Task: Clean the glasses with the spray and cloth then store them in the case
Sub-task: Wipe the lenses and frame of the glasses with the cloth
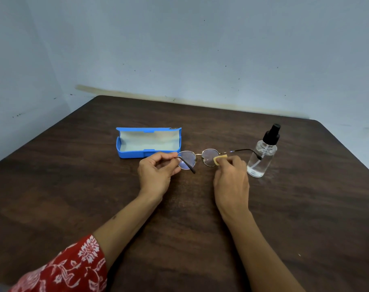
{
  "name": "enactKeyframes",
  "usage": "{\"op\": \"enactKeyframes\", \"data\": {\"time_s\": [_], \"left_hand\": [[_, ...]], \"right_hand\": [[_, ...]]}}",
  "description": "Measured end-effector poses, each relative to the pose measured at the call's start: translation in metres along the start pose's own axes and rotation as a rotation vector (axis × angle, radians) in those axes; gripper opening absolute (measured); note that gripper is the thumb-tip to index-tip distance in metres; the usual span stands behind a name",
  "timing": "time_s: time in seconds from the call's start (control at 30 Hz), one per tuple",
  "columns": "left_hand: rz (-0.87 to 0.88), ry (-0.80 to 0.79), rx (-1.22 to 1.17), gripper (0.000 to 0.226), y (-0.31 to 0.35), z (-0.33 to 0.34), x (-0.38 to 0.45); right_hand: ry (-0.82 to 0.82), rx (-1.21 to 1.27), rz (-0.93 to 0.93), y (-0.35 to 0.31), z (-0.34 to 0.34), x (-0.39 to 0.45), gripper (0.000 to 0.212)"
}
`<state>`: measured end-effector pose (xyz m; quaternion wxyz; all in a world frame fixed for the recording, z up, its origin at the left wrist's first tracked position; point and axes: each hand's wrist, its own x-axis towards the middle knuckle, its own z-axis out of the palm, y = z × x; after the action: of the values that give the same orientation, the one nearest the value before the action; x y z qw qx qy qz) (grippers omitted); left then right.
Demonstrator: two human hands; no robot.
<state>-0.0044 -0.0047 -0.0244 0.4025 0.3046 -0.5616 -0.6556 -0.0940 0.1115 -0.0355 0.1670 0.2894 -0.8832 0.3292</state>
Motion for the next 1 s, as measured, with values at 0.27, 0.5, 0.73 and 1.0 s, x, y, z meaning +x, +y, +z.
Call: {"op": "enactKeyframes", "data": {"time_s": [0.27,0.5,0.73,1.0], "left_hand": [[0.004,0.014,-0.02,0.009,-0.0002,-0.0001,0.0007],[0.017,0.021,-0.001,0.011,-0.0012,-0.001,0.0007],[0.022,0.002,0.019,0.01,-0.0016,-0.0016,0.0006],[0.023,0.005,-0.02,0.011,-0.0013,-0.0008,0.0004]], "right_hand": [[-0.026,0.01,0.006,-0.0024,0.0009,-0.0015,0.025],[-0.09,0.0,-0.127,-0.009,0.003,-0.0049,0.034],[-0.009,-0.005,-0.014,-0.0023,-0.0021,0.0,0.03],[-0.042,-0.034,-0.011,-0.0026,-0.0037,-0.0001,0.031]]}}
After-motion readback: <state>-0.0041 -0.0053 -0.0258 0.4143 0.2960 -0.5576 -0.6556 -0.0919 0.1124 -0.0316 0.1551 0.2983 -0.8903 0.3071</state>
